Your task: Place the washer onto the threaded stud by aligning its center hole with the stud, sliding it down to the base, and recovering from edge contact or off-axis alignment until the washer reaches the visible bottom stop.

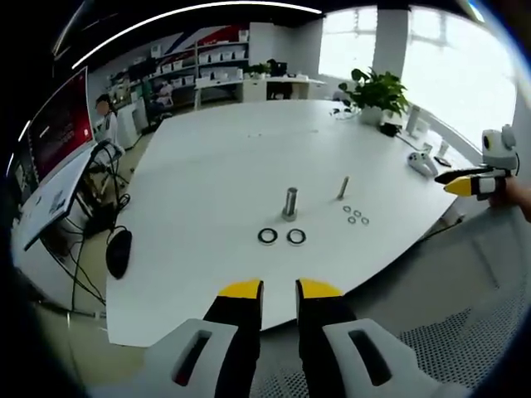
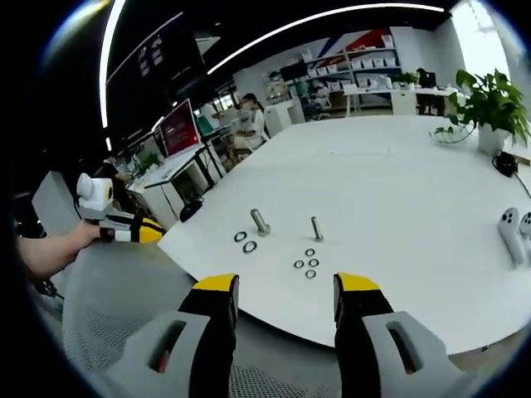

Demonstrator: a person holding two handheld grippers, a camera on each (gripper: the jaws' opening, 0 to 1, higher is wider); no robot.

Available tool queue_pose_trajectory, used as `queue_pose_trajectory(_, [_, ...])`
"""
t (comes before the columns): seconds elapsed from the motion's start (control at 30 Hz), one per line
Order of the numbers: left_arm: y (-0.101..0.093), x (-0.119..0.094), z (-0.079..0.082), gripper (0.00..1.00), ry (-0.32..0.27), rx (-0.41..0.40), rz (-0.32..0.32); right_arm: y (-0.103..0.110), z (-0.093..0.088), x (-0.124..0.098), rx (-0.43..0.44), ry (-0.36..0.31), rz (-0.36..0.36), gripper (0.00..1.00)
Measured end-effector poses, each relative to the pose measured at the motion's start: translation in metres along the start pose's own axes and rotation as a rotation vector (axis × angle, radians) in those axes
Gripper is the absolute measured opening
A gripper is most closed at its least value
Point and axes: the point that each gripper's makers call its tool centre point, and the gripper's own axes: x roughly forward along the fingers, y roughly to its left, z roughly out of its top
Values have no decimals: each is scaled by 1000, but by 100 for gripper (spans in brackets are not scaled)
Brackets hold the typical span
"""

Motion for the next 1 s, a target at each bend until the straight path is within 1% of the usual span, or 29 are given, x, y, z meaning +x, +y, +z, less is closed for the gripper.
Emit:
queue_pose_trajectory(0.07, [2,0,1,13,-9,-8,1,0,0,0,4,1,-2,48])
queue_pose_trajectory(0.17, [1,0,1,13,-5,-10,-1,0,1,1,-6,2,-4,47])
queue_pose_trajectory(0.67, [0,2,-1,13,5,-12,-5,-2,-1,1,-1,8,-11,46])
queue_pose_trajectory(1.0, [0,1,-3,12,15,-7,-10,2,-3,2,-2,20,6,45])
